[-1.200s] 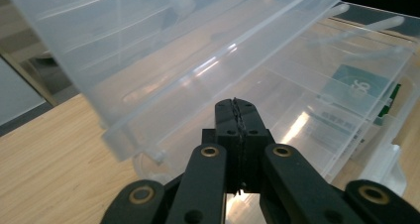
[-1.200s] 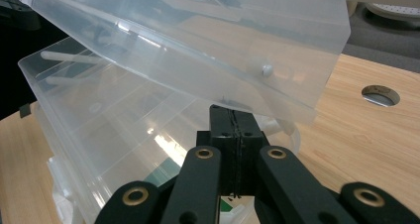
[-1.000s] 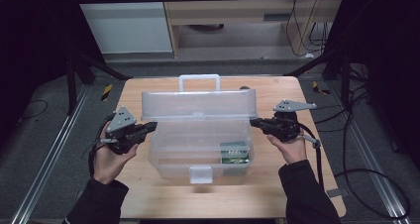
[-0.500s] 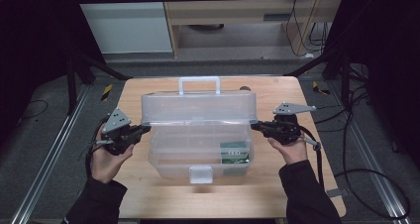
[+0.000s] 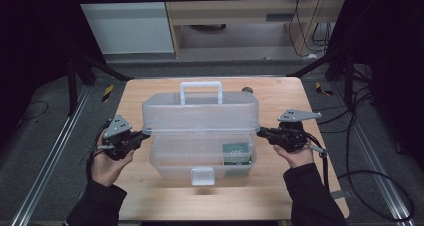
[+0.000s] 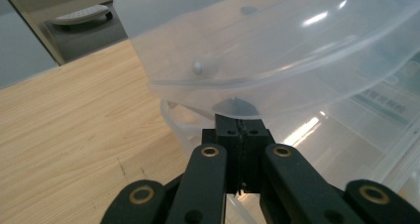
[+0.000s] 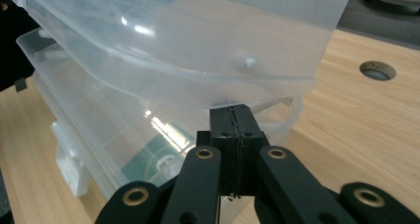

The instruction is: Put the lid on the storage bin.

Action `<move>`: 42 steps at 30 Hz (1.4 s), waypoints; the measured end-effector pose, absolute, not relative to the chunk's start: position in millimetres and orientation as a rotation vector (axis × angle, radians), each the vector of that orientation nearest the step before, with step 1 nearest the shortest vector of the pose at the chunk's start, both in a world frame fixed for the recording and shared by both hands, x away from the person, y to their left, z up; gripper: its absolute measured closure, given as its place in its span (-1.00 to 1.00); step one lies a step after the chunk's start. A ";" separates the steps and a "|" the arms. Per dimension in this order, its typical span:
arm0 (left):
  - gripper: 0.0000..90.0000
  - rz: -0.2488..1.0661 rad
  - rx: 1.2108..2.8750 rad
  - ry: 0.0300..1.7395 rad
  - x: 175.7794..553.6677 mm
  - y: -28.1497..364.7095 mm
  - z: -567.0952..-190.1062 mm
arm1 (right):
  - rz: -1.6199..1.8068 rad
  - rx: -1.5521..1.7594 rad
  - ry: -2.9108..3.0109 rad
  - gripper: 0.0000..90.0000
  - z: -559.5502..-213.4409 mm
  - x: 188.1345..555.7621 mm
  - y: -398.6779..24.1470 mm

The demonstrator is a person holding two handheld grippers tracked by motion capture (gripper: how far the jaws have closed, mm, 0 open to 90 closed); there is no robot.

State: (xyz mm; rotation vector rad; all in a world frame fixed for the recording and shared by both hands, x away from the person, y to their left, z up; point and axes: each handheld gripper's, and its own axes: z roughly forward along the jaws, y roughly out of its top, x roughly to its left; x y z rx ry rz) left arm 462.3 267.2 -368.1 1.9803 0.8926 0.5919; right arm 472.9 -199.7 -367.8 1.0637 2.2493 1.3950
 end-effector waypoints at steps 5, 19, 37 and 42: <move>0.99 0.578 1.987 0.919 461.6 270.8 -376.0 | 1.377 1.063 2.268 1.00 -373.5 467.5 -198.7; 0.97 0.569 2.037 0.968 465.5 275.3 -396.0 | 1.336 1.058 2.337 1.00 -390.9 450.4 -200.5; 0.77 0.605 2.011 1.160 486.1 306.0 -427.8 | 1.147 1.222 2.182 0.88 -422.5 461.3 -229.1; 0.61 0.619 2.004 1.191 489.7 314.0 -434.3 | 1.099 1.305 2.101 0.66 -435.8 466.7 -243.1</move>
